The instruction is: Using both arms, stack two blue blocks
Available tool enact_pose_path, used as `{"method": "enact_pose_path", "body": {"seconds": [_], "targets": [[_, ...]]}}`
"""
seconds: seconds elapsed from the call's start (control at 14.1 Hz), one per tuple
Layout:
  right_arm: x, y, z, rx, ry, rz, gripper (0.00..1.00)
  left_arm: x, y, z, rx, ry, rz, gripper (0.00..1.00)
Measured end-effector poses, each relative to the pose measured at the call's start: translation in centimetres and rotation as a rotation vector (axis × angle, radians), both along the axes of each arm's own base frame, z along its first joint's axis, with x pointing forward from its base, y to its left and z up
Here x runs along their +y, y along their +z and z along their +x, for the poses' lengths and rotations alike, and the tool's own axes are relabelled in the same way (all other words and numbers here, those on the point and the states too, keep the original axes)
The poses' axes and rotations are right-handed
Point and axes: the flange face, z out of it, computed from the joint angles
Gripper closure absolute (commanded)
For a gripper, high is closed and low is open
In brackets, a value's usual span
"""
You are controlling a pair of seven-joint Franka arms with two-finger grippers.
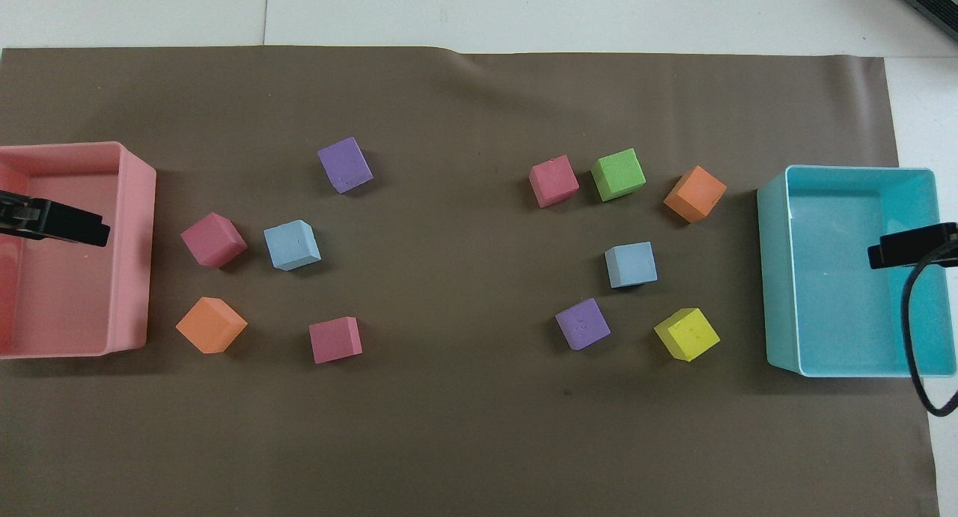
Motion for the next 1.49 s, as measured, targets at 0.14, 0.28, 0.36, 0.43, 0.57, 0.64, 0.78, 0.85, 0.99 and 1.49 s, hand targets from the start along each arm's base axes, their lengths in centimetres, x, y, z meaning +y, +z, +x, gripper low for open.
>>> {"method": "enact_pose_path", "body": {"seconds": [0.14, 0.28, 0.36, 0.43, 0.57, 0.64, 0.78, 0.85, 0.99, 1.49], "targets": [[0.0, 0.0, 0.0, 0.0, 0.0, 0.0, 0.0, 0.0, 0.0, 0.0, 0.0, 0.0, 0.0, 0.0], [0.0, 0.0, 0.0, 0.0, 0.0, 0.0, 0.0, 0.0, 0.0, 0.0, 0.0, 0.0, 0.0, 0.0], [0.0, 0.0, 0.0, 0.0, 0.0, 0.0, 0.0, 0.0, 0.0, 0.0, 0.0, 0.0, 0.0, 0.0], [0.0, 0.0, 0.0, 0.0, 0.0, 0.0, 0.0, 0.0, 0.0, 0.0, 0.0, 0.0, 0.0, 0.0], [0.0, 0.0, 0.0, 0.0, 0.0, 0.0, 0.0, 0.0, 0.0, 0.0, 0.0, 0.0, 0.0, 0.0], [0.0, 0.0, 0.0, 0.0, 0.0, 0.0, 0.0, 0.0, 0.0, 0.0, 0.0, 0.0, 0.0, 0.0], [0.3, 0.0, 0.0, 0.0, 0.005, 0.0, 0.0, 0.0, 0.0, 0.0, 0.0, 0.0, 0.0, 0.0], [0.5, 0.1, 0.0, -0.001, 0.01, 0.0, 0.0, 0.0, 0.0, 0.0, 0.0, 0.0, 0.0, 0.0], [1.0, 0.2, 0.0, -0.005, 0.019, 0.0, 0.0, 0.0, 0.0, 0.0, 0.0, 0.0, 0.0, 0.0], [4.9, -7.9, 3.3, -0.025, 0.087, 0.002, 0.0, 0.0, 0.0, 0.0, 0.0, 0.0, 0.0, 0.0]]}}
